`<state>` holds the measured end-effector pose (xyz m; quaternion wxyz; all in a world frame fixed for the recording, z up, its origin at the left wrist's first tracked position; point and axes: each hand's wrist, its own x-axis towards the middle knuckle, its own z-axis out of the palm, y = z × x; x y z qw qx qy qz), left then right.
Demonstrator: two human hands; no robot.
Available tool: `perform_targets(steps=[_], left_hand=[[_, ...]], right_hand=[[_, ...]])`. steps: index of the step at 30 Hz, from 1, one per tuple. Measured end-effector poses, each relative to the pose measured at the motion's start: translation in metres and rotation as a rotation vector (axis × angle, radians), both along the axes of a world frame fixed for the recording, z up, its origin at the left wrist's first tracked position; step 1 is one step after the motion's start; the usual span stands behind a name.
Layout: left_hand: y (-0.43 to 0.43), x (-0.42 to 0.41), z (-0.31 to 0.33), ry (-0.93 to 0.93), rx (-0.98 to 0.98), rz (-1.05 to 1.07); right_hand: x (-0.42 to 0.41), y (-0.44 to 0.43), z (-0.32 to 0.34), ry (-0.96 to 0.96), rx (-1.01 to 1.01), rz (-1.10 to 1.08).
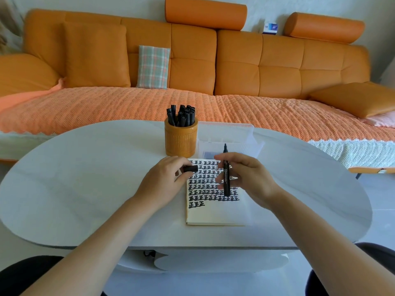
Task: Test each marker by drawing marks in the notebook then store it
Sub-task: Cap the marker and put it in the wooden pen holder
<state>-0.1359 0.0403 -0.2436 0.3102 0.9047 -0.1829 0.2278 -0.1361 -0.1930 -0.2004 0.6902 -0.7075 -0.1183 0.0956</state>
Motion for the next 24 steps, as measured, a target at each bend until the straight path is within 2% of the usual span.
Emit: perform_targets(steps=[2,6,8,14,20,24], left_hand=[[-0.0022,-0.0008,0.0016,-0.010,-0.017,-0.015],[-0.0026,-0.0015,0.0024,-0.007,-0.035,-0.021],[-0.0023,-0.0014,0.0028,0.000,-0.036,-0.014],[-0.0027,-0.0030,0.0039,0.021,-0.031,-0.018],[-0.0061,-0.0053,0.0077,0.043,0.004,-0.096],[-0.0075,-0.0063,0.0102,0.069,0.041,-0.154]], right_hand=[[0.0016,-0.0008,-0.0004,-0.082,-0.123,0.014],[0.0045,-0.0012,-0.0061,-0.286,-0.548,-0.093],[0.0046,-0.0009,-0.0078,-0.341,-0.643,-0.131],[0.0006,-0.0016,-0.0065,-0.369,-0.673,-0.144],[-0.0024,0.0046,-0.0059,-0.429,-0.718,-0.060],[-0.0008,0.0044,-0.0096,-0.557,-0.785,-0.018]])
